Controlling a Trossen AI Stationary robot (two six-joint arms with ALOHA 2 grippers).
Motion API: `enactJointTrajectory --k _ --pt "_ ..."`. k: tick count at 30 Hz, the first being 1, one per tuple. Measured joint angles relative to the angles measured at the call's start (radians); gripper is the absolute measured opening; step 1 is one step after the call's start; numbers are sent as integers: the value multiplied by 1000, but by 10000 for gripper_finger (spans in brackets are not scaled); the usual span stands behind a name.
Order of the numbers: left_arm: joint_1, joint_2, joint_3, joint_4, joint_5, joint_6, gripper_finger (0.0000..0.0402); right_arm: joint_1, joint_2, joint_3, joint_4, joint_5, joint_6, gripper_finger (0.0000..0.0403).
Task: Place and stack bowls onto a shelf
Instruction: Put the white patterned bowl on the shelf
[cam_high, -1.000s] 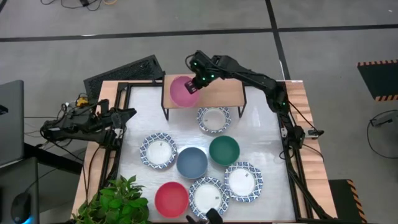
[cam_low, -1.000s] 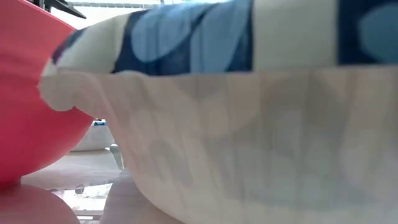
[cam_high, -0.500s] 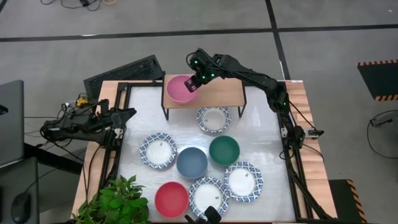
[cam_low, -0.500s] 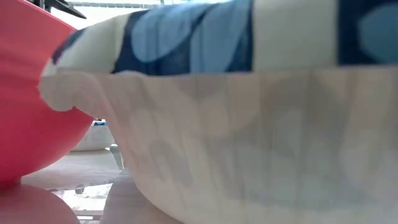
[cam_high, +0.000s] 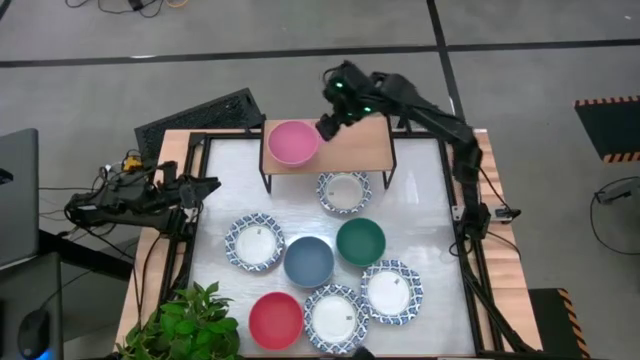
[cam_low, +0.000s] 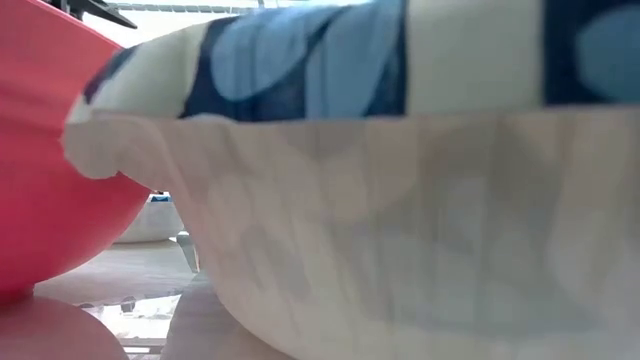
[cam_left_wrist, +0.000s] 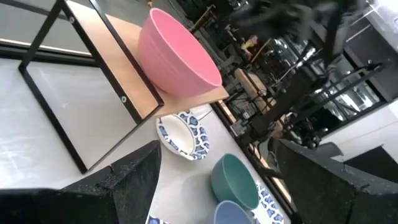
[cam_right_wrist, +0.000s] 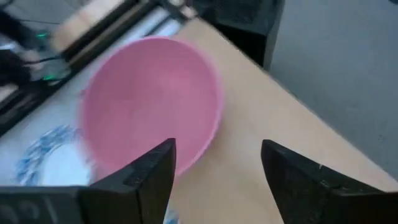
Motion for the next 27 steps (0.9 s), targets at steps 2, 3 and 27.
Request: enactJointTrajectory --k 2,3,27 --pt "0 0 0 -12 -1 0 302 31 -39 -1 -96 4 -18 264" --pt "0 0 0 -20 -1 0 302 46 -57 -2 -136 14 -22 264" --pt "0 0 0 -59 -47 17 302 472 -143 -606 117 285 0 265"
